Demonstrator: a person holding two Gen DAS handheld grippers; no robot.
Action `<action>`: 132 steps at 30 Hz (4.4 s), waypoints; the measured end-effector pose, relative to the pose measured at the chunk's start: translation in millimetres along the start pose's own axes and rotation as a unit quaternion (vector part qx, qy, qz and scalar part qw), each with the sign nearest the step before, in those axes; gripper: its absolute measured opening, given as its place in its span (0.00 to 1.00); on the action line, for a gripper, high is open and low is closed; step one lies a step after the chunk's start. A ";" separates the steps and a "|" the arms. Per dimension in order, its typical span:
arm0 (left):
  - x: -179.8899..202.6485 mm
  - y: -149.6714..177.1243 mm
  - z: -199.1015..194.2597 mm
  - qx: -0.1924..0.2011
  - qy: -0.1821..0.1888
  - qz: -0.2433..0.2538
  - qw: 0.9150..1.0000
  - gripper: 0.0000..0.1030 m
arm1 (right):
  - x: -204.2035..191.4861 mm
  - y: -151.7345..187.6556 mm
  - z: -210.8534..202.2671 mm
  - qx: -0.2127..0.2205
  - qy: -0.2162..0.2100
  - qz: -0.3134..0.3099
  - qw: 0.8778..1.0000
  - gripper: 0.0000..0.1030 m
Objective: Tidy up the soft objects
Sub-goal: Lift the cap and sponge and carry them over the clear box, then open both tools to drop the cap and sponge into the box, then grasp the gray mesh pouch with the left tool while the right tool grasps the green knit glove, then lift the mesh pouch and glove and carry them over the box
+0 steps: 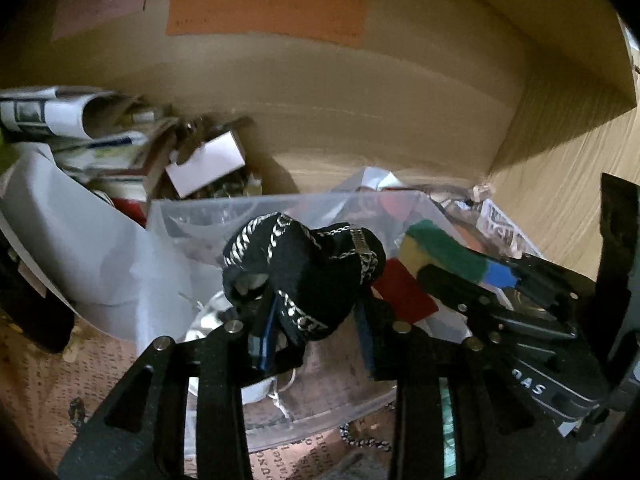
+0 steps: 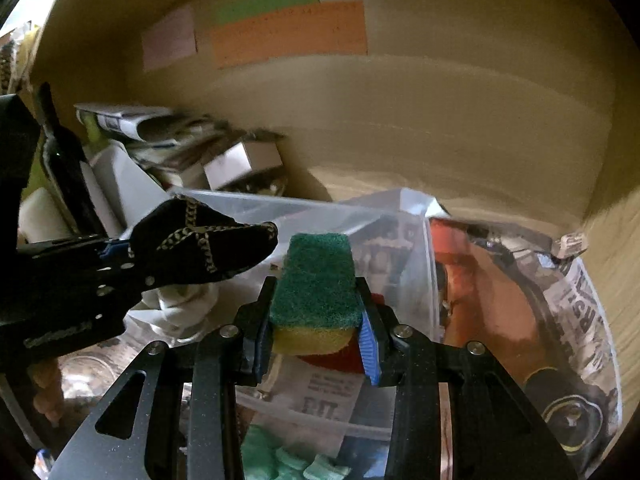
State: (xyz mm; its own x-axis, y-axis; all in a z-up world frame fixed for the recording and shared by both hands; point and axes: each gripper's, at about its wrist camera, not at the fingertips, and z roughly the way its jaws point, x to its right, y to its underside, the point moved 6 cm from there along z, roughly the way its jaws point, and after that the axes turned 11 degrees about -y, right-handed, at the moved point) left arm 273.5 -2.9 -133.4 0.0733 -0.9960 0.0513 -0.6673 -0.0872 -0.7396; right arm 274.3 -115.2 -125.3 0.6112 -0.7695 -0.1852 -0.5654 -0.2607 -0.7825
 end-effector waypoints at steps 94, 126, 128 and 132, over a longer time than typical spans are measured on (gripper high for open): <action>-7.4 81.0 -121.4 0.068 0.014 0.003 0.998 0.37 | -42.7 51.0 -110.0 0.056 -0.046 -0.012 0.997 0.11; 27.8 4.6 -6.1 0.018 -0.016 0.057 0.998 0.37 | -1.6 -1.5 -12.4 0.011 0.001 -0.023 1.000 0.11; 27.6 7.4 2.3 0.004 -0.015 0.060 0.998 0.37 | 2.1 2.2 -5.4 -0.001 0.003 -0.022 1.000 0.11; 25.2 8.9 7.9 0.003 -0.019 0.062 0.998 0.38 | 5.9 5.0 3.0 -0.013 0.004 -0.020 1.000 0.13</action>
State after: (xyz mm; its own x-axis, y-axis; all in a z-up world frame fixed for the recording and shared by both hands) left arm 275.2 -28.5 -143.9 0.0185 -0.9976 -0.0661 -0.6689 0.0368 -0.7425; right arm 276.8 -119.2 -132.1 0.6289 -0.7629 -0.1500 -0.5548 -0.3052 -0.7740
